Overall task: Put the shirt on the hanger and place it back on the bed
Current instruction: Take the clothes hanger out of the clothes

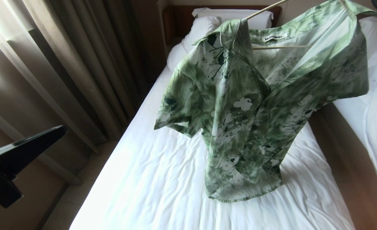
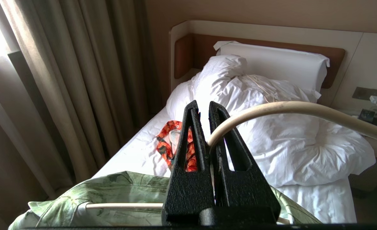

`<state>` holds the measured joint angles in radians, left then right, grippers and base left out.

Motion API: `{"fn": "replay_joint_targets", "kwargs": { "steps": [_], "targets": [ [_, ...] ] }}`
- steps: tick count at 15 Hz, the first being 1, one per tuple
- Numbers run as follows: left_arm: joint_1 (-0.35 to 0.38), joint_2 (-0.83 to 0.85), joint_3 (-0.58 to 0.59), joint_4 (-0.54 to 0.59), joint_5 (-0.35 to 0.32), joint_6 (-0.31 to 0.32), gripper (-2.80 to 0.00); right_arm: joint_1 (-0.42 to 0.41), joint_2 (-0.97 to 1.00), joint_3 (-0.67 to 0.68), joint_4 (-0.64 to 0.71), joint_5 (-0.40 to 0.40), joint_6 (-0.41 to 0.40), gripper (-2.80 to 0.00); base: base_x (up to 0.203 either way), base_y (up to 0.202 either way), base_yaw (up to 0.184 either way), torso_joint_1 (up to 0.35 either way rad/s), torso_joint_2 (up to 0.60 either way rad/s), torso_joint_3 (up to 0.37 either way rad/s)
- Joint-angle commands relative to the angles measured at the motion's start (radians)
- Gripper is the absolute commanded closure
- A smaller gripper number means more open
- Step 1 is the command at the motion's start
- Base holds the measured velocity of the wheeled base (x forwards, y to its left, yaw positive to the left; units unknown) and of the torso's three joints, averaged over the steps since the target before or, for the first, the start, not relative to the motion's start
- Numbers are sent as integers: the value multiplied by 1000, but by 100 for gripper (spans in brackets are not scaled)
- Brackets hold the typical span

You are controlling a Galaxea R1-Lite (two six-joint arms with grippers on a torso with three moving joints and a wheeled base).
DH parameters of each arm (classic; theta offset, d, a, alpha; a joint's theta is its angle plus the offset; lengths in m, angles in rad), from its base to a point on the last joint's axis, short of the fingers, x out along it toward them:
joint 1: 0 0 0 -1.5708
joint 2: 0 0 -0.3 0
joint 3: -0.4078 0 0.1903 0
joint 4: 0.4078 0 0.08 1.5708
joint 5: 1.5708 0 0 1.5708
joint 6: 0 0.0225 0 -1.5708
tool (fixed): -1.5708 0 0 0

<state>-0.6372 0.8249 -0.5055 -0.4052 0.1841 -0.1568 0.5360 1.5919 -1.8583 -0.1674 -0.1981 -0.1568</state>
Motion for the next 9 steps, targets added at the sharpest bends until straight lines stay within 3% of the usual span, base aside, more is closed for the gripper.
{"fn": "replay_joint_targets", "kwargs": {
  "steps": [1,4,6,9],
  "targets": [
    [-4,11,-7,-1,-3,-2,0,1,3,5,-1,-1,0,0,0,0,0,0,0,0],
    [-37,96,-17,-11,-9,-33,0,19,16,5,5,-1,-3,0,0,0,0,0,0,0],
    [-62,183,-82,-28,-9,-72,0,25,23,5,8,-3,-3,0,0,0,0,0,0,0],
    [-153,311,-149,-71,-3,-128,0,26,51,4,9,-37,-6,0,0,0,0,0,0,0]
  ]
}}
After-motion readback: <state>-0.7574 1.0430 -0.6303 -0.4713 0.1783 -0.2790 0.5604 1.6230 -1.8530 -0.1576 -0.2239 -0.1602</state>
